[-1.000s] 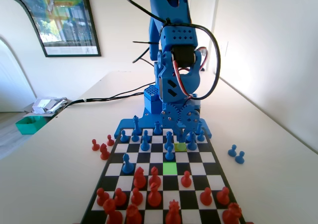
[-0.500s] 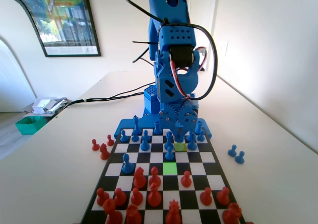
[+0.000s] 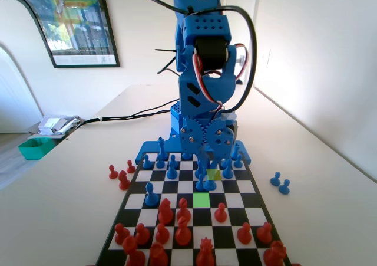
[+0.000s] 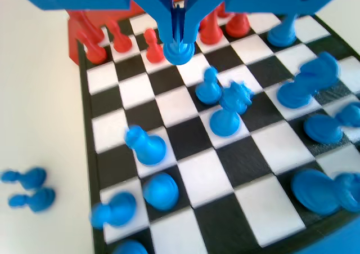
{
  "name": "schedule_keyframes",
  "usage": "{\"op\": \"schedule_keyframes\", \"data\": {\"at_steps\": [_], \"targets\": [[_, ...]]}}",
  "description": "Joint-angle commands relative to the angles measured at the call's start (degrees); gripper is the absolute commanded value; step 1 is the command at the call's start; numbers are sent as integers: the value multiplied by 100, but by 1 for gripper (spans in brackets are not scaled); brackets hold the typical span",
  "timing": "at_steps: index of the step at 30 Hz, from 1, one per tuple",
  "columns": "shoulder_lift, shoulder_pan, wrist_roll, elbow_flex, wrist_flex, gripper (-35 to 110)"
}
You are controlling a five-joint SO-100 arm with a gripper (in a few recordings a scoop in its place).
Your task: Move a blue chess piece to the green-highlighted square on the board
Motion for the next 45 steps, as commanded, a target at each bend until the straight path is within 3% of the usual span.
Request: {"op": "schedule_keyframes", "data": {"at_steps": [1,17,45], "targets": [[-18,70,0,-475,44,1],[-1424,483,-905,-1433,888,1],[-1529,439,-826,-1397,466,5]]}}
